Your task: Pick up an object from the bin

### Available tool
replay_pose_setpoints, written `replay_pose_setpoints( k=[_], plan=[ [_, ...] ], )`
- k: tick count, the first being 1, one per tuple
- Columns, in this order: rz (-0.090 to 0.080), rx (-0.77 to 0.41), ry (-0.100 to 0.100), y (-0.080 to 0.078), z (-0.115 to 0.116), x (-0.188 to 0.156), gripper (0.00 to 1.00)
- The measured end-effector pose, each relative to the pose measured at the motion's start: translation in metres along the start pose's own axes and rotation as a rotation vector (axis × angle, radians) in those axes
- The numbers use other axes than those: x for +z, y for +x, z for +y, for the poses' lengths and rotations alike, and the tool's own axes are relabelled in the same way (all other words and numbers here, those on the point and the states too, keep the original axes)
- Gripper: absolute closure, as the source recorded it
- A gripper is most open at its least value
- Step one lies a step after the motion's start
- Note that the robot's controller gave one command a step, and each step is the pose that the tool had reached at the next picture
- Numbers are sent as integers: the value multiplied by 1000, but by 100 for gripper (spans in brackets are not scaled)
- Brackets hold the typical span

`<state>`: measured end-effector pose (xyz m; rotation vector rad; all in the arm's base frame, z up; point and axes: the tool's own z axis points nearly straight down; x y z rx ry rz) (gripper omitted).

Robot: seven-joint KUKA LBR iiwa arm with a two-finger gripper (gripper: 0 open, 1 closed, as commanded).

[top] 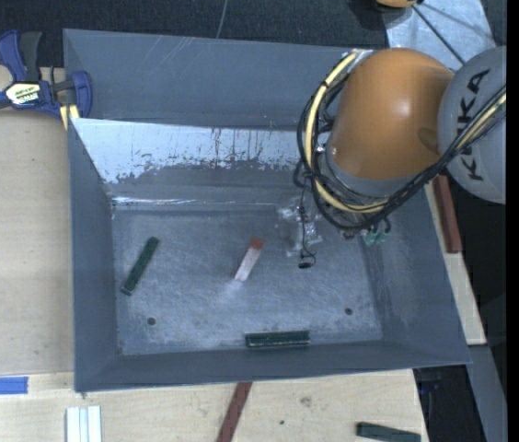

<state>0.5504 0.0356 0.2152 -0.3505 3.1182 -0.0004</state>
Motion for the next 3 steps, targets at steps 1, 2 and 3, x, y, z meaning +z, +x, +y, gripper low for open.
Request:
replay_pose_setpoints(
  k=[1,2,3],
  plan=[
    [0,2,0,0,0,0,0],
    [0,2,0,0,0,0,0],
    [8,-95,-3,-13,-14,-25,0]
  ],
)
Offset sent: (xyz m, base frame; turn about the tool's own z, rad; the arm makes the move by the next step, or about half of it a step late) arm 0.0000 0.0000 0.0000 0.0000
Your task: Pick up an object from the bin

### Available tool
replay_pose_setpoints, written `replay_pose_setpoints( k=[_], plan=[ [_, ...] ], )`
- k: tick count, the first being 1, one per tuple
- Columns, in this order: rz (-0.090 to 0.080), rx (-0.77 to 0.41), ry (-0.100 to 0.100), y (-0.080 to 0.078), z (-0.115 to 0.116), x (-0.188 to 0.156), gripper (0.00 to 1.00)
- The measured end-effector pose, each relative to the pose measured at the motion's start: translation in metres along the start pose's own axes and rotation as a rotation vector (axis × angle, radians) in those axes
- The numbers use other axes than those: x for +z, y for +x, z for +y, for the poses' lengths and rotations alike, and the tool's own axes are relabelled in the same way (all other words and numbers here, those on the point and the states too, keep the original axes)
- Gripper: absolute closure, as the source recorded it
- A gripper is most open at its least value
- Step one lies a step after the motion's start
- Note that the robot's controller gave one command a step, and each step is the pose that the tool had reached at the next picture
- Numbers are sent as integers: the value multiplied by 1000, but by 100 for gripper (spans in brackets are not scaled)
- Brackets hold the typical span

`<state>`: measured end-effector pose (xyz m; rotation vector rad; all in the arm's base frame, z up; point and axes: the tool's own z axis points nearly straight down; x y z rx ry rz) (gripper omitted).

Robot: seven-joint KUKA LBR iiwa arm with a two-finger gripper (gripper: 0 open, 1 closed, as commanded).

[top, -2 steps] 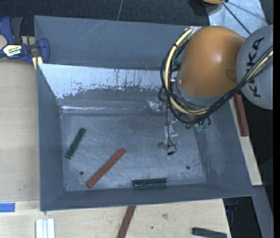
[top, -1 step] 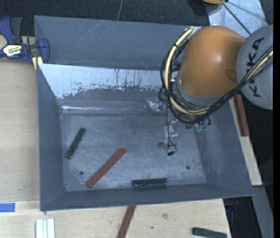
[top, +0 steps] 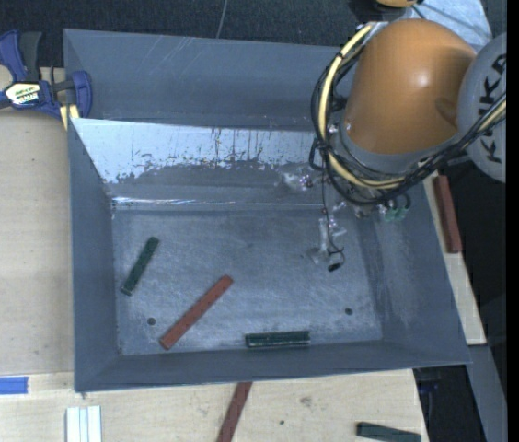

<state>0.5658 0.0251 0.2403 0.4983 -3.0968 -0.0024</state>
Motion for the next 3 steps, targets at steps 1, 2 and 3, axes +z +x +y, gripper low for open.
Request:
replay_pose_setpoints(
  k=[1,2,3],
  plan=[
    [-19,-97,7,3,17,20,0],
    [-13,-116,4,-6,25,90,0],
    [-4,-76,3,-17,67,125,0]
  ],
)
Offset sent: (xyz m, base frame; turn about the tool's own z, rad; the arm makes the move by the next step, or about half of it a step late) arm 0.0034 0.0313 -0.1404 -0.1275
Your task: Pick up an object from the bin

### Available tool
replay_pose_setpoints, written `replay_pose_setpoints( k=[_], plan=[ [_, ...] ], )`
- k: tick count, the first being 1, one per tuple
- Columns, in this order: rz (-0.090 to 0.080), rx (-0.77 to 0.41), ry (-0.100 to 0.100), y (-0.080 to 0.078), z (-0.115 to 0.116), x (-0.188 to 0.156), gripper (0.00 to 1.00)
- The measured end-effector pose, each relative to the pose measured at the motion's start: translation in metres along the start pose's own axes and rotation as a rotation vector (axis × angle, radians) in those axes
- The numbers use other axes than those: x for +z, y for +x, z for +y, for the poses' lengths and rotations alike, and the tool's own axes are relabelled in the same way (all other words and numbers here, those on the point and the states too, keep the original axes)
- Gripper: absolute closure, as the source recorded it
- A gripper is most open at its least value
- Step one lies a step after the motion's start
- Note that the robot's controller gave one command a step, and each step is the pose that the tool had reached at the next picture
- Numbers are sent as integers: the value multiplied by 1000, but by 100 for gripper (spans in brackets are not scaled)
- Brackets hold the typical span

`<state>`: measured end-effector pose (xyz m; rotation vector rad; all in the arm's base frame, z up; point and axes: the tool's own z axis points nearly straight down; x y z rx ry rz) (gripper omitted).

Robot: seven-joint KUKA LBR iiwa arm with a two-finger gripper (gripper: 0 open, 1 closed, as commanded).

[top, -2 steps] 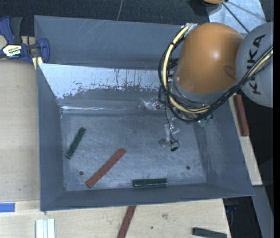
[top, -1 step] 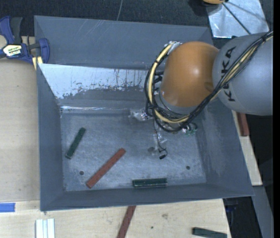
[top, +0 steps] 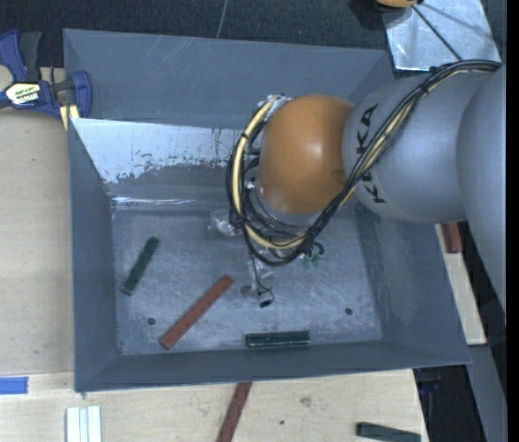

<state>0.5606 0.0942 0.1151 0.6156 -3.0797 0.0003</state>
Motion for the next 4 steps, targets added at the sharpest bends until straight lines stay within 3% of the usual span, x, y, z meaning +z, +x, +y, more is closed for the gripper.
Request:
replay_pose_setpoints(
  k=[1,2,3,4],
  plan=[
    [-6,0,-1,12,44,44,100],
    [-6,0,-1,12,44,44,100],
    [-3,-326,0,0,48,-122,100],
    [-3,-361,0,-2,49,-141,100]
  ],
)
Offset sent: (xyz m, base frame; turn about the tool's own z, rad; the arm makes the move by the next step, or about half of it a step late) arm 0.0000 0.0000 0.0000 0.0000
